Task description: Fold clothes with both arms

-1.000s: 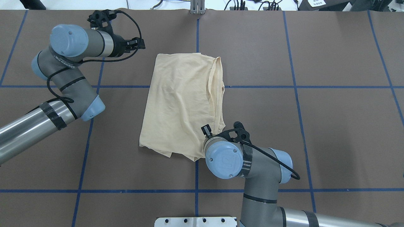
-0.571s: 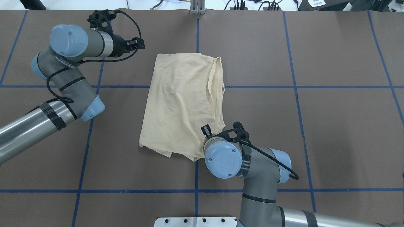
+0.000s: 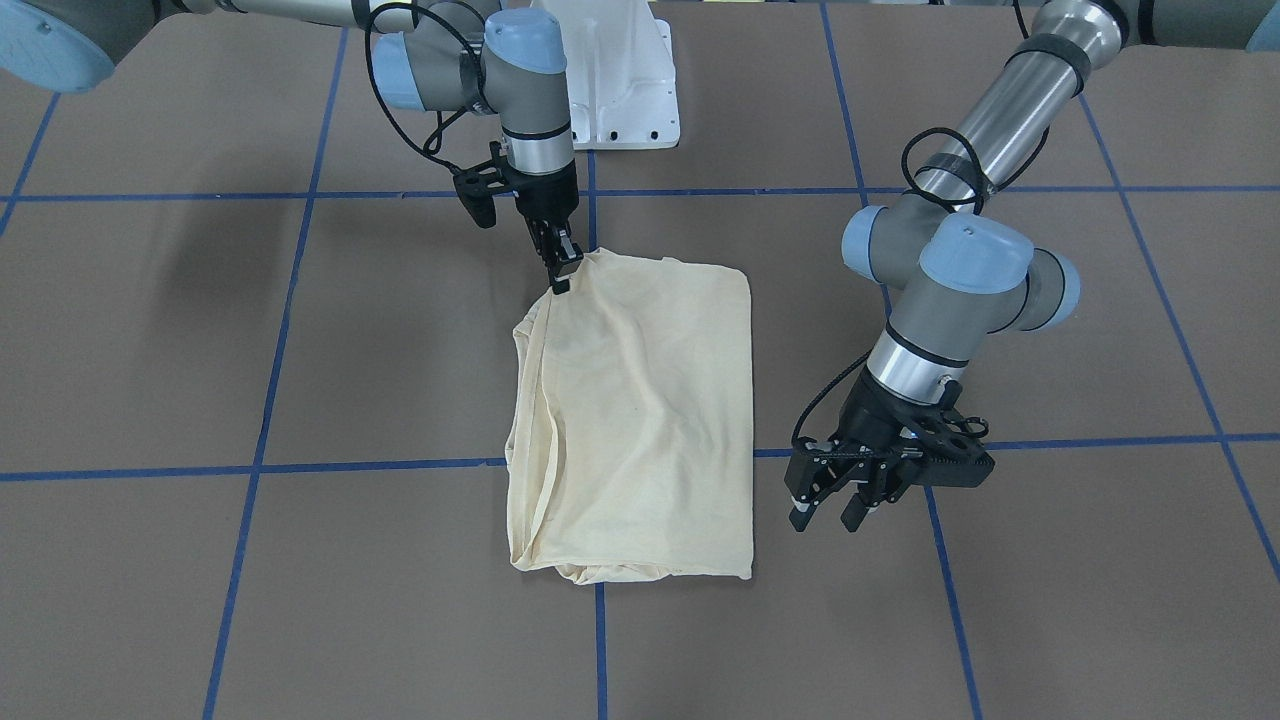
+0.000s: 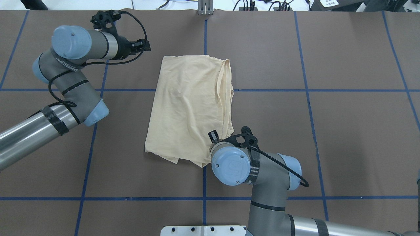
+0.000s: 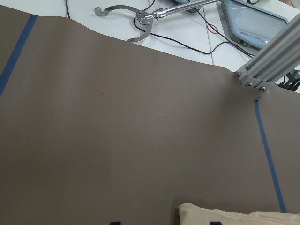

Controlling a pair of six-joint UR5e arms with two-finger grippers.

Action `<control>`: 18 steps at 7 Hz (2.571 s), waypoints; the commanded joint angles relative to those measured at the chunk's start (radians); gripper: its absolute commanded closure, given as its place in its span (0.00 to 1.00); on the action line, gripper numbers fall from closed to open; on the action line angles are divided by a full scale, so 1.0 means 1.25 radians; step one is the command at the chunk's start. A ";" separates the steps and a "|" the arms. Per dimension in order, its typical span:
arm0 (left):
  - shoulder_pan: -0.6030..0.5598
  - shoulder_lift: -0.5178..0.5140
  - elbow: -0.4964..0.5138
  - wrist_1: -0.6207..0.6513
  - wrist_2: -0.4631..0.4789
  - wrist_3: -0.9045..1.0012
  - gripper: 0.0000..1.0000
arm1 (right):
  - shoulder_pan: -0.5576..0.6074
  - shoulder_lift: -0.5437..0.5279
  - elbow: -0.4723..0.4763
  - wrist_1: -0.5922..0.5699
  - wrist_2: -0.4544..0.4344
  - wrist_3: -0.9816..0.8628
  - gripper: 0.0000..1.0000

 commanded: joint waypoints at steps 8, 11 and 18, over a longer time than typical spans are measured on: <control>0.320 0.297 -0.388 0.005 0.167 -0.436 0.32 | -0.021 -0.101 0.105 -0.006 0.003 -0.006 1.00; 0.416 0.323 -0.431 0.057 0.172 -0.522 0.38 | -0.022 -0.099 0.105 -0.006 0.004 -0.007 1.00; 0.448 0.369 -0.467 0.072 0.189 -0.532 0.60 | -0.022 -0.099 0.107 -0.006 0.004 -0.007 1.00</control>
